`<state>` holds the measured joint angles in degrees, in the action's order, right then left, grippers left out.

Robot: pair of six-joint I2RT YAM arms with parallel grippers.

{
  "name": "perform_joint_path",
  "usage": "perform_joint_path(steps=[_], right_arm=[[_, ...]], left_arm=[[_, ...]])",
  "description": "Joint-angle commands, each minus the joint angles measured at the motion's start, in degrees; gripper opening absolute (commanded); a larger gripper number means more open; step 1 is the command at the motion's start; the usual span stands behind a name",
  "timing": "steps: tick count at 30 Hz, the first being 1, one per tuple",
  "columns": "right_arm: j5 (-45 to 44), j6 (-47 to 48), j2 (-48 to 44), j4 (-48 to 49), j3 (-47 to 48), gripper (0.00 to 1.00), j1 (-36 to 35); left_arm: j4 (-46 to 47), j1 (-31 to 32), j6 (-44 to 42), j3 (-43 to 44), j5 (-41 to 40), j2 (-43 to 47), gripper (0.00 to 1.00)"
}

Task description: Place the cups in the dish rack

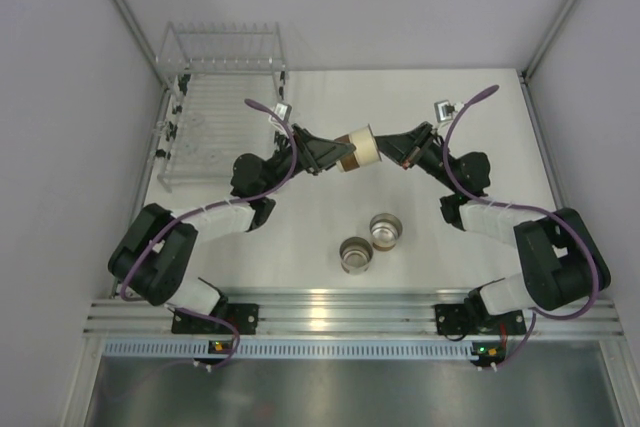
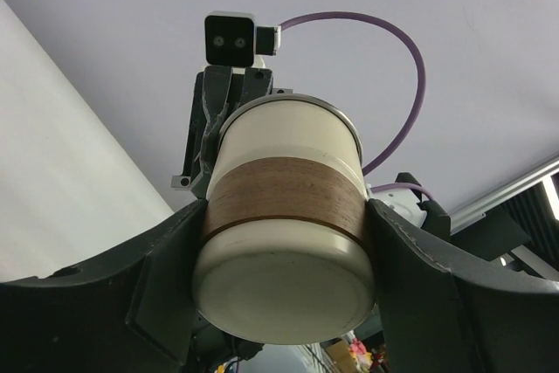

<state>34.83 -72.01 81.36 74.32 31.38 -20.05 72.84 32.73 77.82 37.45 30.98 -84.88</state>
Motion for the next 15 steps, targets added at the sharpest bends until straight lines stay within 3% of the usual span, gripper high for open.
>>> perform_joint_path(steps=[1,3,9,10,15], right_arm=[[-2.8,2.6,-0.8,16.5,0.2,0.00,0.6],[-2.0,2.4,-0.6,16.6,0.3,0.01,0.6],[-1.7,3.1,-1.8,15.1,-0.3,0.17,0.7],[-1.7,3.3,-2.3,14.6,-0.5,0.24,0.6],[-2.2,3.7,-3.7,14.3,-1.6,0.35,1.5]], left_arm=[[12.0,2.6,2.0,2.7,5.5,-0.3,0.10],[12.0,2.6,1.6,2.5,5.0,-0.4,0.00],[12.0,1.1,-0.3,1.1,2.1,0.8,0.00],[12.0,-0.5,-0.1,1.0,2.2,1.0,0.00],[12.0,-7.8,2.2,1.1,4.0,2.2,0.00]])
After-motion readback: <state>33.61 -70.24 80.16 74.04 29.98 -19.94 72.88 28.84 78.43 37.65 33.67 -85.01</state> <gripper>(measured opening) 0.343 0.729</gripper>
